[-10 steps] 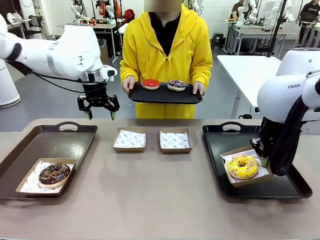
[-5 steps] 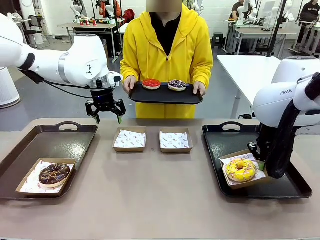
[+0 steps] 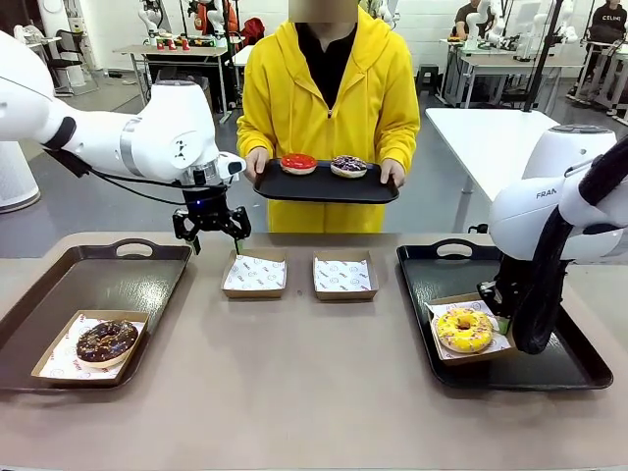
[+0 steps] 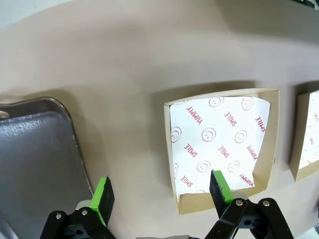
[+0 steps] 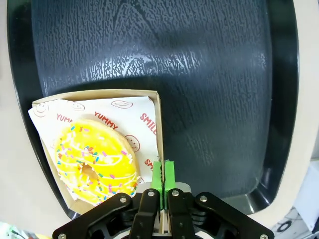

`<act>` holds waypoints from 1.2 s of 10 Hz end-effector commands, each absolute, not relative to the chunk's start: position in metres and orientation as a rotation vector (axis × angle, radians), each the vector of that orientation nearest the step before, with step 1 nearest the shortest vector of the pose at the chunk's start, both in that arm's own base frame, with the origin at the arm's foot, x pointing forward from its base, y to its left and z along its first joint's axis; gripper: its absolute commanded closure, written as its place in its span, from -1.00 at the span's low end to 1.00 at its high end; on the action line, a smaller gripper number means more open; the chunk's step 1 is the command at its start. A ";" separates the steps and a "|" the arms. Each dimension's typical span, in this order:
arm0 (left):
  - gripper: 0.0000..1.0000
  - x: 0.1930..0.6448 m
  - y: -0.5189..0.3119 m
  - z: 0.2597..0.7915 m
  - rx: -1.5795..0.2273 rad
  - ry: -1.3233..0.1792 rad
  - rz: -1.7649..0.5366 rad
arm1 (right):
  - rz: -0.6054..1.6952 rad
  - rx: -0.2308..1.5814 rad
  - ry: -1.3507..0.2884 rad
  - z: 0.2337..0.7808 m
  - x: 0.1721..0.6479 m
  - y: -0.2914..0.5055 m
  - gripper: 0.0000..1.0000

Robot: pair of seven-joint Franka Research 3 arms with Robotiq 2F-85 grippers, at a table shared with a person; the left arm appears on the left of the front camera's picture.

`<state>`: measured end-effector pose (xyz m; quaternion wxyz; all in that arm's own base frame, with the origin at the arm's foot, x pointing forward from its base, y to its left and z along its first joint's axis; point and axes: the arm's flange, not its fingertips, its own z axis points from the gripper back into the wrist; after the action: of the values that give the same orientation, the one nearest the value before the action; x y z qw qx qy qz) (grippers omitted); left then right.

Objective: Individually package the donuts and arrange them on the tray.
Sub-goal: Place the picked Paper togo box on the Handle tray while simultaneously picking up another Paper togo box from the table with the other hand.

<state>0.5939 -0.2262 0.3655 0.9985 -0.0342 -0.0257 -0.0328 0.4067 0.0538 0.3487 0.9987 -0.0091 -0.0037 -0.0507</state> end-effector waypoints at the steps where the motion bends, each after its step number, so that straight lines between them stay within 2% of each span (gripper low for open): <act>1: -1.00 0.590 -0.223 0.351 -0.109 -0.040 -0.070 | -0.121 -0.033 -0.023 0.346 0.409 0.058 0.96; 12: -1.00 0.586 -0.227 0.328 -0.107 0.010 -0.073 | -0.095 -0.034 -0.018 0.345 0.409 0.061 0.96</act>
<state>0.5863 -0.2268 0.3307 0.9984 -0.0471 0.0072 -0.0303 0.4064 0.0577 0.3482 0.9989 -0.0094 -0.0040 -0.0466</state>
